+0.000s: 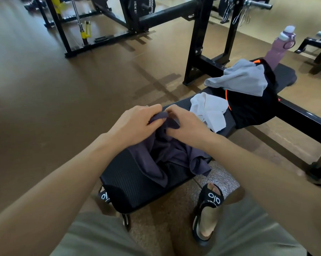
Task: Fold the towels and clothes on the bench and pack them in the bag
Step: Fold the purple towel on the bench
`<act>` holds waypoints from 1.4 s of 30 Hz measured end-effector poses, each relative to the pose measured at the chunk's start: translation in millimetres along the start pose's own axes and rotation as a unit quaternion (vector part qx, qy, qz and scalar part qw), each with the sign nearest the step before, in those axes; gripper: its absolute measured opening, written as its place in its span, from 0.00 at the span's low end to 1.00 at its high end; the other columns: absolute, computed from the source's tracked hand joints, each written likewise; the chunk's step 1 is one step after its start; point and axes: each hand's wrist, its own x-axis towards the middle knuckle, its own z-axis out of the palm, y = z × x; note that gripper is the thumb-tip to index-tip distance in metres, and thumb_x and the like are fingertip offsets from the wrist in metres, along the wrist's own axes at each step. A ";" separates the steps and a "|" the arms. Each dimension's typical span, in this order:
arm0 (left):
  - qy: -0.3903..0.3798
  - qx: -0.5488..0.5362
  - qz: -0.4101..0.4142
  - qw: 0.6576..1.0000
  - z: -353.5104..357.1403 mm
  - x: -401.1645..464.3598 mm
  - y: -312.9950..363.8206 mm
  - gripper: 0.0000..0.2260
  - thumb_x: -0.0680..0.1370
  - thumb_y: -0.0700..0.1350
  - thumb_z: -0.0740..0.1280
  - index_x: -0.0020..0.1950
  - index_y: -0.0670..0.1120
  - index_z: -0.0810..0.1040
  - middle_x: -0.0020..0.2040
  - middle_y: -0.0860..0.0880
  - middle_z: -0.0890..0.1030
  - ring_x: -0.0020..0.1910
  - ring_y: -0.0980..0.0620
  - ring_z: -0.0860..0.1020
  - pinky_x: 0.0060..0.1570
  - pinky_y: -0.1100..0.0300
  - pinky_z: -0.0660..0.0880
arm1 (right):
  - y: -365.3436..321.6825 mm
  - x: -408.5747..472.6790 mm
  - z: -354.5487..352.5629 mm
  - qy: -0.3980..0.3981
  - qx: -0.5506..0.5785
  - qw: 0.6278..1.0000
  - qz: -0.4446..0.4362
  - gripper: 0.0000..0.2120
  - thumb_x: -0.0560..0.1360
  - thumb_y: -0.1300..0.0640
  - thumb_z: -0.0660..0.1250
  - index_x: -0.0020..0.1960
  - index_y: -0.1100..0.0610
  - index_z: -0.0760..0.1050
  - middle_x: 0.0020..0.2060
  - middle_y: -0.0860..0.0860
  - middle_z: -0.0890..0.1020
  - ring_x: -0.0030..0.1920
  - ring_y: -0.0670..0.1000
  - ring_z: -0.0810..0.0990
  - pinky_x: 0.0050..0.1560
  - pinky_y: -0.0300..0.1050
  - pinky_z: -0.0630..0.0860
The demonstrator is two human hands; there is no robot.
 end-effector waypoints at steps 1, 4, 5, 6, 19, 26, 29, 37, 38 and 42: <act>0.003 0.005 0.000 1.000 -1.9 -0.6 -0.8 0.15 0.82 0.51 0.63 0.39 0.51 0.62 0.33 0.53 0.72 0.34 0.56 0.71 0.33 0.56 0.65 | 0.9 2.3 1.1 0.009 -0.007 1.000 0.011 0.18 0.71 0.57 0.69 0.60 0.52 0.72 0.52 0.48 0.80 0.52 0.49 0.78 0.51 0.48 0.76; -0.003 0.018 0.004 1.000 -8.0 -3.4 -2.9 0.14 0.81 0.51 0.64 0.40 0.51 0.64 0.33 0.53 0.72 0.35 0.55 0.72 0.34 0.53 0.69 | 4.5 9.5 3.5 0.033 -0.062 0.998 -0.002 0.16 0.72 0.57 0.68 0.59 0.53 0.72 0.52 0.51 0.77 0.52 0.53 0.76 0.51 0.52 0.75; -0.006 0.022 0.006 1.000 -9.9 -4.2 -3.2 0.13 0.81 0.51 0.63 0.40 0.51 0.64 0.33 0.52 0.72 0.35 0.54 0.72 0.35 0.52 0.70 | 3.8 11.1 3.8 0.037 -0.084 0.996 -0.006 0.10 0.73 0.58 0.67 0.54 0.54 0.73 0.48 0.51 0.77 0.49 0.54 0.76 0.49 0.54 0.75; -0.008 0.027 0.006 1.000 -11.8 -5.0 -3.7 0.13 0.81 0.51 0.63 0.40 0.51 0.64 0.34 0.52 0.73 0.35 0.52 0.73 0.36 0.52 0.70 | 5.0 12.8 4.2 0.036 -0.100 0.994 0.000 0.05 0.74 0.59 0.65 0.49 0.55 0.73 0.43 0.51 0.76 0.45 0.55 0.75 0.46 0.55 0.75; -0.065 0.124 -0.098 0.985 -27.2 -22.1 -40.5 0.05 0.79 0.47 0.61 0.45 0.49 0.67 0.43 0.52 0.74 0.45 0.45 0.76 0.40 0.51 0.73 | 0.2 25.8 -16.7 0.102 -0.106 0.987 0.067 0.10 0.79 0.61 0.58 0.46 0.63 0.76 0.36 0.52 0.77 0.45 0.56 0.76 0.46 0.50 0.69; 0.015 -0.082 -0.126 0.988 17.4 -17.6 2.6 0.12 0.78 0.52 0.67 0.51 0.50 0.65 0.43 0.52 0.76 0.42 0.46 0.77 0.37 0.51 0.71 | -48.6 32.7 5.1 0.103 -0.092 0.990 -0.028 0.04 0.75 0.55 0.64 0.44 0.55 0.76 0.32 0.46 0.76 0.40 0.54 0.77 0.43 0.50 0.74; 0.071 -0.072 -0.136 0.986 14.8 -17.2 0.4 0.06 0.80 0.45 0.60 0.46 0.48 0.64 0.39 0.48 0.76 0.39 0.40 0.75 0.37 0.46 0.72 | -48.6 30.8 3.5 0.110 -0.119 0.986 -0.032 0.02 0.74 0.55 0.63 0.45 0.53 0.73 0.32 0.46 0.76 0.40 0.55 0.77 0.41 0.50 0.74; 0.070 -0.045 -0.120 0.989 -13.1 -22.6 -0.1 0.05 0.81 0.40 0.56 0.49 0.48 0.61 0.40 0.49 0.72 0.37 0.45 0.72 0.40 0.42 0.74 | -29.1 27.8 -19.0 0.083 -0.094 0.984 0.129 0.06 0.74 0.58 0.64 0.50 0.56 0.76 0.40 0.52 0.82 0.45 0.55 0.80 0.48 0.53 0.80; 0.057 -0.049 -0.106 0.992 -13.0 -23.8 5.6 0.03 0.81 0.42 0.54 0.50 0.50 0.61 0.43 0.49 0.71 0.37 0.44 0.72 0.41 0.43 0.74 | -33.9 29.9 -18.0 0.087 -0.035 0.983 0.157 0.06 0.74 0.59 0.63 0.49 0.56 0.76 0.39 0.53 0.82 0.42 0.56 0.82 0.46 0.55 0.82; 0.006 -0.014 -0.045 0.999 -1.1 -28.2 26.5 0.05 0.77 0.50 0.50 0.47 0.51 0.64 0.45 0.51 0.66 0.38 0.44 0.71 0.38 0.51 0.70 | -56.5 38.1 -15.1 0.078 0.112 0.963 0.231 0.12 0.72 0.63 0.57 0.53 0.59 0.74 0.42 0.59 0.83 0.36 0.60 0.85 0.38 0.57 0.84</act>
